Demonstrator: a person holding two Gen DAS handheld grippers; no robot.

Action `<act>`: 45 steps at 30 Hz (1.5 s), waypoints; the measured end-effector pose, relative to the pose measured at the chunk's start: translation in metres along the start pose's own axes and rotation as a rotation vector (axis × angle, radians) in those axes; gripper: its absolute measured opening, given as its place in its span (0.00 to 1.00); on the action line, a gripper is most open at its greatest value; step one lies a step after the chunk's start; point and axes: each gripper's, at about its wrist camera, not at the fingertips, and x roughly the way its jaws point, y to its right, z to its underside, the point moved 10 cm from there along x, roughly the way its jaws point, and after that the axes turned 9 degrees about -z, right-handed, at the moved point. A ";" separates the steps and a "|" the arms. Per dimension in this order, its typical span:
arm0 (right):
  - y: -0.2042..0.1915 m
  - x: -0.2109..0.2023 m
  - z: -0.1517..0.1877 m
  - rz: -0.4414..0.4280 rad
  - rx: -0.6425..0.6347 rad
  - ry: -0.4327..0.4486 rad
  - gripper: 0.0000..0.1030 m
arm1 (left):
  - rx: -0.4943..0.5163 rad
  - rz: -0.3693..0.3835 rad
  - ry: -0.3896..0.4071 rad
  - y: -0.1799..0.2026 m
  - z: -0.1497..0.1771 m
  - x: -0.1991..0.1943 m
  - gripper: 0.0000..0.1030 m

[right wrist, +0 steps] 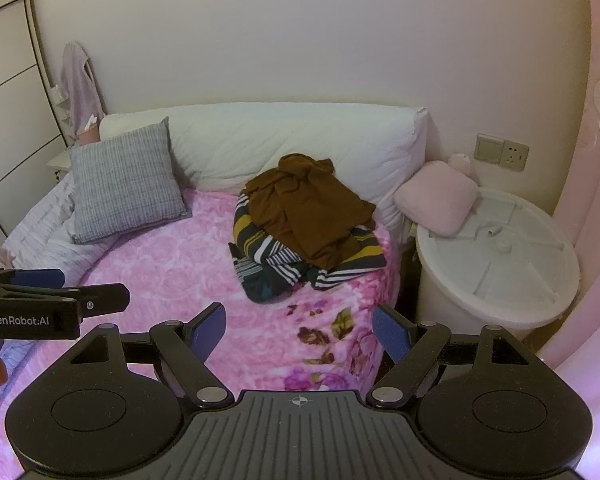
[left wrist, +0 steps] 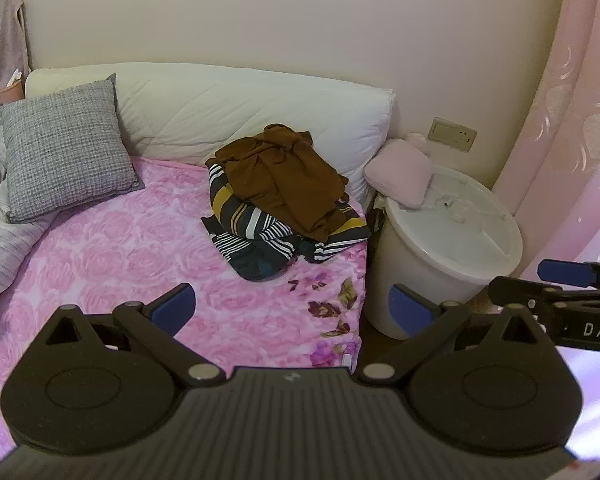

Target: Fold large clothes

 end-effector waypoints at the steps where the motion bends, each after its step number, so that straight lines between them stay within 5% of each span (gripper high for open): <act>1: 0.001 0.002 -0.001 0.000 0.000 -0.002 0.75 | -0.001 -0.001 -0.002 0.000 -0.001 0.002 0.98; 19: 0.033 0.084 -0.041 -0.050 -0.021 -0.058 0.75 | -0.055 -0.060 -0.053 -0.015 -0.030 0.081 0.98; 41: 0.135 0.288 -0.140 -0.110 -0.040 -0.144 0.74 | -0.109 -0.121 -0.130 -0.014 -0.129 0.303 0.94; 45: 0.147 0.333 -0.156 -0.123 -0.068 -0.153 0.67 | -0.107 -0.126 -0.140 -0.013 -0.146 0.348 0.89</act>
